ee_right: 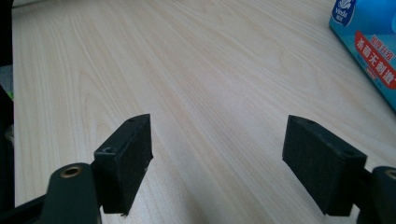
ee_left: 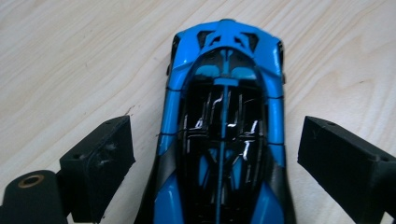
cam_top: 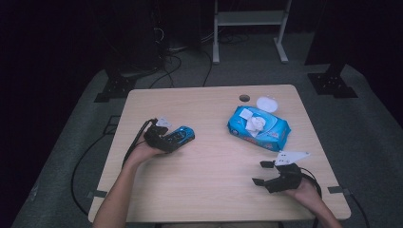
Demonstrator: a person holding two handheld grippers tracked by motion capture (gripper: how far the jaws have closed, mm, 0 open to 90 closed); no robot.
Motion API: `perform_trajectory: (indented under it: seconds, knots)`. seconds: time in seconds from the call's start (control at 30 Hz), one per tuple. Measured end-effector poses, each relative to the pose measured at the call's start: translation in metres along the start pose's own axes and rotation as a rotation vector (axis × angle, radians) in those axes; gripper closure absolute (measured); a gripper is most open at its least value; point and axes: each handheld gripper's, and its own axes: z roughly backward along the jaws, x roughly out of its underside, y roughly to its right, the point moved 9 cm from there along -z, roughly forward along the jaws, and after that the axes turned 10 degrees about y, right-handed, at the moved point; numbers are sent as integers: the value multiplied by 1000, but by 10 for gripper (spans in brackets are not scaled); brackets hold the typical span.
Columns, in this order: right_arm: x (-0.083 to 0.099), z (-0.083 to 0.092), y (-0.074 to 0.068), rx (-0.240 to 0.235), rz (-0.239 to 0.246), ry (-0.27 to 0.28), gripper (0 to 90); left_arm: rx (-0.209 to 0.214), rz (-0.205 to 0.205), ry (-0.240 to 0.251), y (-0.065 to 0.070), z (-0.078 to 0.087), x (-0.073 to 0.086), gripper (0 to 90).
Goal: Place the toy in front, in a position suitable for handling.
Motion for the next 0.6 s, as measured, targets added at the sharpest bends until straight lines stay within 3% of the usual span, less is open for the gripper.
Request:
perform_trajectory:
  seconds: [0.23, 0.3, 0.47, 0.6]
  knots:
    - [0, 1, -2, 3, 11, -2, 232, -11, -42, -26, 3, -9, 2, 159]
    - [0, 1, -2, 3, 13, -1, 232, 13, -31, -64, 5, -13, 3, 168]
    - [0, 1, -3, 4, 16, 0, 232, 9, -60, -80, 6, -16, -2, 218]
    - [1, 0, -3, 0, 15, 0, 232, -1, -53, -78, 4, -16, -2, 211]
